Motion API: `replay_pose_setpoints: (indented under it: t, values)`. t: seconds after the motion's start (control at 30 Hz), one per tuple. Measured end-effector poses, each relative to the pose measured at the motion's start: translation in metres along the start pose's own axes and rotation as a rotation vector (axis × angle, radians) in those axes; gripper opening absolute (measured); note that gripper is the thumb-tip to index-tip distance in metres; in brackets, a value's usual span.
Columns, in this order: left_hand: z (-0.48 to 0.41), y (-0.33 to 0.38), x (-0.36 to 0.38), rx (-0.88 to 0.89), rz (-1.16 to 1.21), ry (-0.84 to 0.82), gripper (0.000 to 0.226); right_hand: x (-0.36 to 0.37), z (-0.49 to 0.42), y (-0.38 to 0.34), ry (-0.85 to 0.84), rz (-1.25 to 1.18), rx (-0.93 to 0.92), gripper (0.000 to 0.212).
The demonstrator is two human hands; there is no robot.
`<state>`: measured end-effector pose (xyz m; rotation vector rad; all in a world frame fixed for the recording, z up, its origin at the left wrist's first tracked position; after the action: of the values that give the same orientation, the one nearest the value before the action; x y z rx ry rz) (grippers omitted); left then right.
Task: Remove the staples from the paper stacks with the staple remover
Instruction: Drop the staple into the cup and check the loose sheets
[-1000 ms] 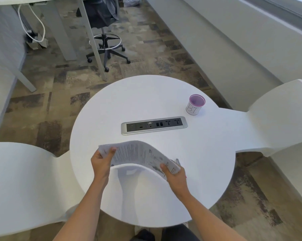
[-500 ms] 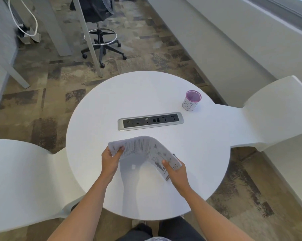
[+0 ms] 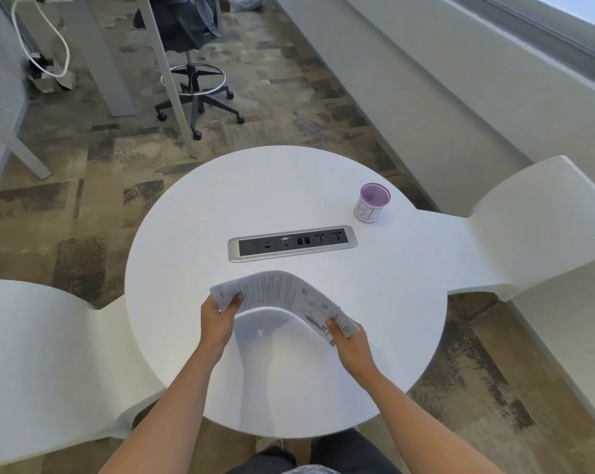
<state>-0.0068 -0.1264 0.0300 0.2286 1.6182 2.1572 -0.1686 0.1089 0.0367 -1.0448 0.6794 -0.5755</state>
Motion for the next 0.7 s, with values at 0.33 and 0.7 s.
replay_pose_setpoints:
  t: [0.33,0.7]
  values:
    - [0.005,-0.011,0.002,-0.023,-0.104,-0.013,0.025,0.008,0.001,0.002,0.012,0.076,0.003,0.037]
    - [0.012,0.004,0.005,0.036,-0.022,0.118,0.027,0.001,0.001,-0.030,0.159,-0.048,-0.134,0.024]
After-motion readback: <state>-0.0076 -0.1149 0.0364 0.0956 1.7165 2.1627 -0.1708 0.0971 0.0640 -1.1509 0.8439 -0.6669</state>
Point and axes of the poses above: each hand's wrist, its own z-axis away from the middle knuckle, its own x-axis out of the palm, y = z × x, the point moved 6 cm from there along -z, towards the middle knuckle, and after that the axes turned 2 degrees about y, right-handed, at the moved point
